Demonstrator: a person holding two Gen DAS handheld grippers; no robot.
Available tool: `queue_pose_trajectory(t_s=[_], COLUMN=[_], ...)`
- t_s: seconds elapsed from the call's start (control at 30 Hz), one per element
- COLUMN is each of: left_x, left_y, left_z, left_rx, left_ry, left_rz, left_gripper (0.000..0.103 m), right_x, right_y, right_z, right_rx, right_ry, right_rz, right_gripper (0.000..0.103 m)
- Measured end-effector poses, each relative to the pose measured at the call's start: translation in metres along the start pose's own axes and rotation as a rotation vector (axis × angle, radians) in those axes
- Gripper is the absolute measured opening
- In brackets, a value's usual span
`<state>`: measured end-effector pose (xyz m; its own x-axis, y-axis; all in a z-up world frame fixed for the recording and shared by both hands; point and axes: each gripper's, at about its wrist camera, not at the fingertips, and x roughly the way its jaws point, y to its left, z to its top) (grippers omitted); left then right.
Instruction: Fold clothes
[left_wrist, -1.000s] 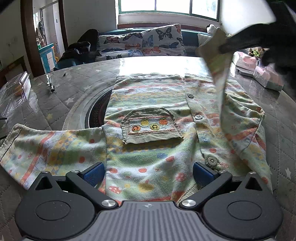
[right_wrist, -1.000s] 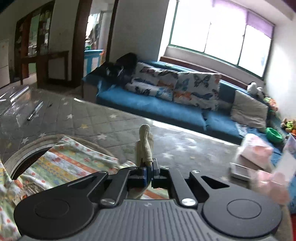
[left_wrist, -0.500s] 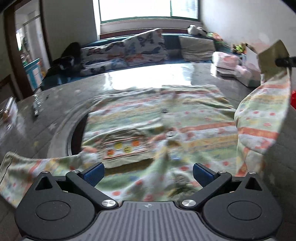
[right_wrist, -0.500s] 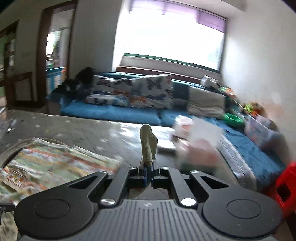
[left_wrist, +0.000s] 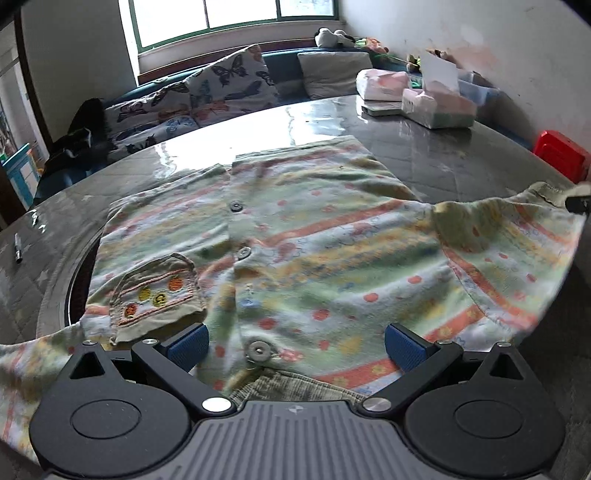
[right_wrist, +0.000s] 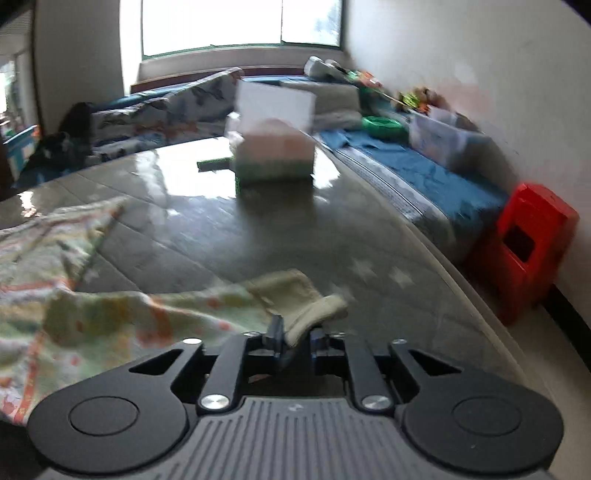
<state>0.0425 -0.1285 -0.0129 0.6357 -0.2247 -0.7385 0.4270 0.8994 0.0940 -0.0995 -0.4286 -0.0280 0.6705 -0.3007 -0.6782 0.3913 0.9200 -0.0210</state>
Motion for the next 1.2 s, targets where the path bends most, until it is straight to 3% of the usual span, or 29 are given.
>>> queue_pose_trajectory(t_s=[0.03,0.23,0.33,0.5,0.83,1.07,1.2], left_x=[0.0,-0.005,-0.003,0.001,0.003,0.003,0.004], left_y=[0.0,-0.009,-0.017,-0.029,-0.035,-0.033,-0.033], left_z=[0.0,0.008,0.012,0.011,0.005,0.005,0.006], left_rx=[0.002,0.014,0.019,0.032,0.043,0.035,0.03], left_ry=[0.0,-0.019,-0.022,-0.01,0.003,0.002,0.004], left_rz=[-0.001,-0.02,-0.032,-0.051,-0.084,-0.081,-0.085], left_gripper=[0.103,0.103,0.103,0.103,0.103,0.103,0.103], right_x=[-0.001,-0.015,-0.014,0.006,0.026,0.006,0.009], right_y=[-0.005,-0.016,-0.002,0.022,0.022,0.047,0.066], right_z=[-0.002,0.003,0.008,0.006,0.016,0.015,0.005], right_rx=[0.015,0.044,0.027,-0.017,-0.018,-0.069,-0.115], right_ry=[0.003,-0.057,-0.065,-0.006,0.0,-0.026,0.009], right_rz=[-0.008,-0.028,0.036,0.129,0.094,0.154,0.186], right_gripper=[0.027,0.029,0.034,0.036,0.036,0.055,0.058])
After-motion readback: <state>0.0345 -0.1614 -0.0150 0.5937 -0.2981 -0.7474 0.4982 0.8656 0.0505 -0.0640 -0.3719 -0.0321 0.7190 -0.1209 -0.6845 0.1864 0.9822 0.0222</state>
